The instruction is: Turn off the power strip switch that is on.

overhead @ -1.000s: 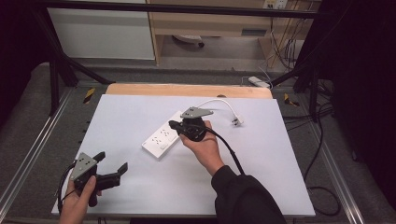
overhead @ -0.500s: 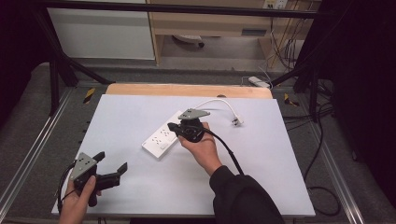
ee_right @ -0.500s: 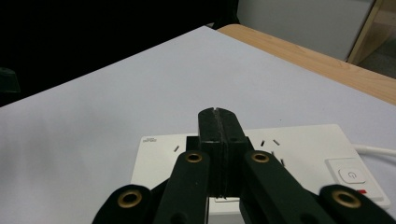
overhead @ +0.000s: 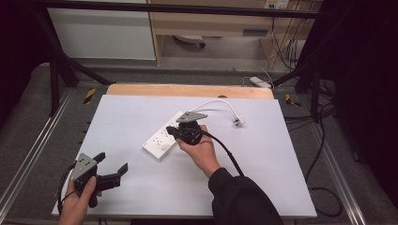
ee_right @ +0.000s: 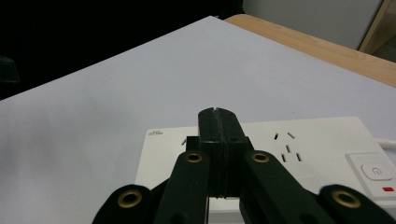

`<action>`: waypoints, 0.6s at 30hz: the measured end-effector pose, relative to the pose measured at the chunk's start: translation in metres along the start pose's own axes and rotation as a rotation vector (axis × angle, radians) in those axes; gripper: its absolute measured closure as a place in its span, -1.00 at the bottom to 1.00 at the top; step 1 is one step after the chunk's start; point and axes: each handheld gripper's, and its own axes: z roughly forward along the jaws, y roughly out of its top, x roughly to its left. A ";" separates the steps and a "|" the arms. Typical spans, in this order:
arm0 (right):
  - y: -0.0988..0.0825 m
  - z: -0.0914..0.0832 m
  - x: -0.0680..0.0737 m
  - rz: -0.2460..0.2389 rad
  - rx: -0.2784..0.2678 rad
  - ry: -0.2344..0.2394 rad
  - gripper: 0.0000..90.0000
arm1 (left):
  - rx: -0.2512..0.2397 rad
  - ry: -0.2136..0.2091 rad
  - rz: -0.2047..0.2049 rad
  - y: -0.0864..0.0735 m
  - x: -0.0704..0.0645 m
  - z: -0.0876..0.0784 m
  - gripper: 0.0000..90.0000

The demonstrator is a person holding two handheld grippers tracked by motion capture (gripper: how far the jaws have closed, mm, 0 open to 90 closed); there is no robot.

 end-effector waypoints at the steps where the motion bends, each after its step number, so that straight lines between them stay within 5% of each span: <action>1: 0.000 0.001 0.000 0.000 0.002 0.001 1.00 | 0.000 0.000 0.000 0.000 0.000 0.000 -0.90; 18: -0.008 0.011 0.007 -0.010 0.037 0.017 1.00 | 0.001 0.000 0.001 0.000 0.000 0.000 -0.90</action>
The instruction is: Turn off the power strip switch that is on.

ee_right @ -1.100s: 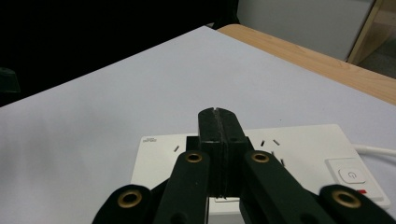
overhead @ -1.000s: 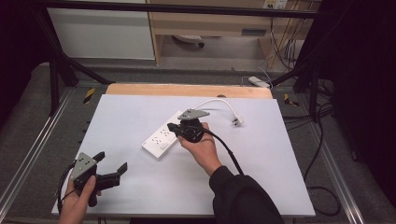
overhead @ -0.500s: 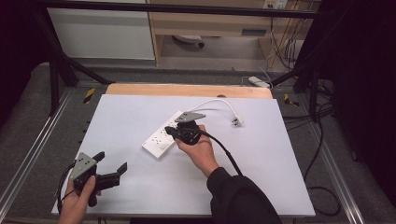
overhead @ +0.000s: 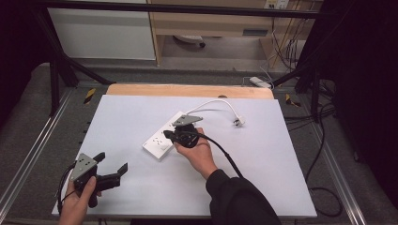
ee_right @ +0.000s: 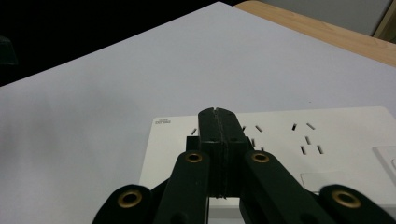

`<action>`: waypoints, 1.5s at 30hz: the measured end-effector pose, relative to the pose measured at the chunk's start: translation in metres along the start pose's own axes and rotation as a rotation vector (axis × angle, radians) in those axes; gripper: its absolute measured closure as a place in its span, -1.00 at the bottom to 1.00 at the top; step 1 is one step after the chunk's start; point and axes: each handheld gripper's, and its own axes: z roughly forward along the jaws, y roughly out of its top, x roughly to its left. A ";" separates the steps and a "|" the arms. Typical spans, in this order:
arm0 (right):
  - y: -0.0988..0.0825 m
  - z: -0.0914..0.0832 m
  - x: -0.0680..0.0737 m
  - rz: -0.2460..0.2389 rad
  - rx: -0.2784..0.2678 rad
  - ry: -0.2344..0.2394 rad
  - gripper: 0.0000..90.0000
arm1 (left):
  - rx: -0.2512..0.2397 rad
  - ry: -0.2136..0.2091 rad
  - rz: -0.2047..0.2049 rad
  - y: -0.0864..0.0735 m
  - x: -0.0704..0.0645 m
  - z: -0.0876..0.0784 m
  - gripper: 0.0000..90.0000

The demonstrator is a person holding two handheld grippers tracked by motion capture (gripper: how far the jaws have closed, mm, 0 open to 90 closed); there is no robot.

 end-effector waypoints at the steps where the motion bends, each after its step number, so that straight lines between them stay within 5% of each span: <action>1: -0.001 0.001 0.000 0.001 0.001 0.000 1.00 | 0.000 0.000 0.000 0.000 0.000 0.000 -0.90; 45: -0.019 0.020 0.009 -0.004 0.071 0.022 1.00 | 0.005 0.004 -0.001 -0.001 0.000 0.001 -0.90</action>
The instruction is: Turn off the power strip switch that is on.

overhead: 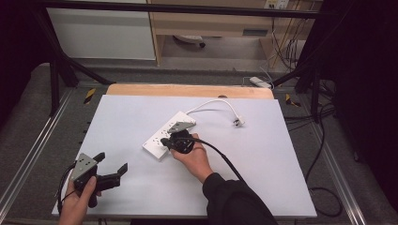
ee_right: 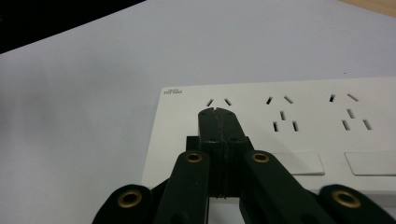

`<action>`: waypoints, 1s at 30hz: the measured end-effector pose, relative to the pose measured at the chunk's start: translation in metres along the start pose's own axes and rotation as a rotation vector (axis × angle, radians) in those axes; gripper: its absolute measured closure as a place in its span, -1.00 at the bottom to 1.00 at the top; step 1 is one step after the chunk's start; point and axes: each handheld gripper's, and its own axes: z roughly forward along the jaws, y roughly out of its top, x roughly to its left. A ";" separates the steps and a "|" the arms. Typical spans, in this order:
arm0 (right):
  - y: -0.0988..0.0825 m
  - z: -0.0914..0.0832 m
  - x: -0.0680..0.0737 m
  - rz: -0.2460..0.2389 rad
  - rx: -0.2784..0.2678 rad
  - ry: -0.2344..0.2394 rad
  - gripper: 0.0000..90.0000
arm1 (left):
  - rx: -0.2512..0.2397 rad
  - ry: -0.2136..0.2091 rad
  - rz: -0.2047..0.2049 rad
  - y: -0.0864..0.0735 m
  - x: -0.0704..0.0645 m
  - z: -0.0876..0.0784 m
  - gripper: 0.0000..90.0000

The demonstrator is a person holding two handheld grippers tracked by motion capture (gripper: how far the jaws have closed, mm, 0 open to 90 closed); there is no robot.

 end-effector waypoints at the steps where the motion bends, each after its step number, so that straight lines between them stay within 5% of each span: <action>1: 0.000 0.000 0.000 -0.001 0.002 0.000 1.00 | 0.001 0.000 0.000 0.000 0.000 0.000 -0.90; 30: -0.009 0.009 0.005 -0.006 0.021 0.005 1.00 | 0.003 -0.002 0.002 0.000 0.000 0.000 -0.90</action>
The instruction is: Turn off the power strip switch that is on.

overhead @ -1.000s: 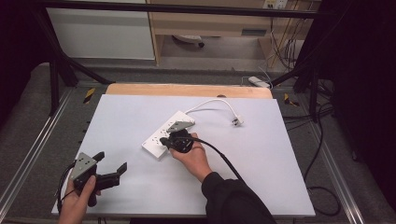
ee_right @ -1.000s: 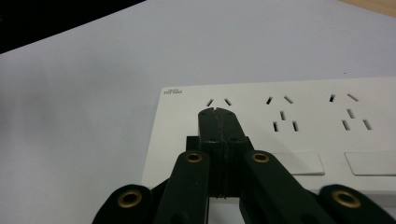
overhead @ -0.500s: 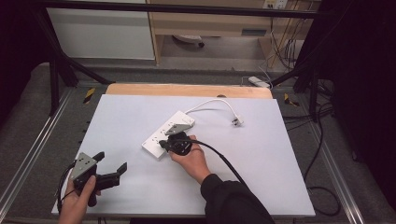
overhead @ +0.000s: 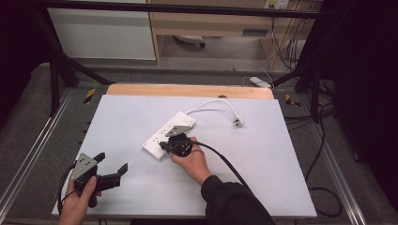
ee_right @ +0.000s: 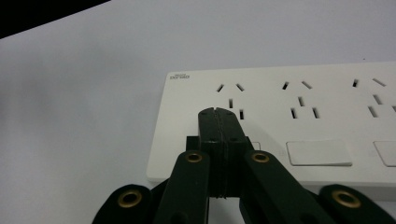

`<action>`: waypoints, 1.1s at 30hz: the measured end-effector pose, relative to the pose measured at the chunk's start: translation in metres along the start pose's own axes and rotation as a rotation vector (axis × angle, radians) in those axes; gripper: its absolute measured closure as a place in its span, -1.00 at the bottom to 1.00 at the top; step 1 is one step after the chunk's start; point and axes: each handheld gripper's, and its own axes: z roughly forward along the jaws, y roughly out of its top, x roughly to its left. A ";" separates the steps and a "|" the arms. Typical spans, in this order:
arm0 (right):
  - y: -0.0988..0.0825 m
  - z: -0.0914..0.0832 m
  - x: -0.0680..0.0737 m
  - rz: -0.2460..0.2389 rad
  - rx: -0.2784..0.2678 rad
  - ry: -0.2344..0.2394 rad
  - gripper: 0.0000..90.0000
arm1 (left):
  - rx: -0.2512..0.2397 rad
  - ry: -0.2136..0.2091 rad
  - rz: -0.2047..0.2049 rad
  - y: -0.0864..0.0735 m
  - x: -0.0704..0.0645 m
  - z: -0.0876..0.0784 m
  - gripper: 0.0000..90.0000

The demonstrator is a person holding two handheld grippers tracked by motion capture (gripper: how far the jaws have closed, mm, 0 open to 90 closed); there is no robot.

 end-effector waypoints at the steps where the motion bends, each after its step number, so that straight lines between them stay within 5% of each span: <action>1: 0.000 0.000 0.000 -0.001 0.001 0.001 1.00 | 0.000 -0.001 0.001 0.000 0.000 0.000 -0.90; 33: -0.007 0.000 0.002 0.012 -0.035 -0.004 1.00 | 0.002 0.000 0.003 0.000 0.000 0.000 -0.90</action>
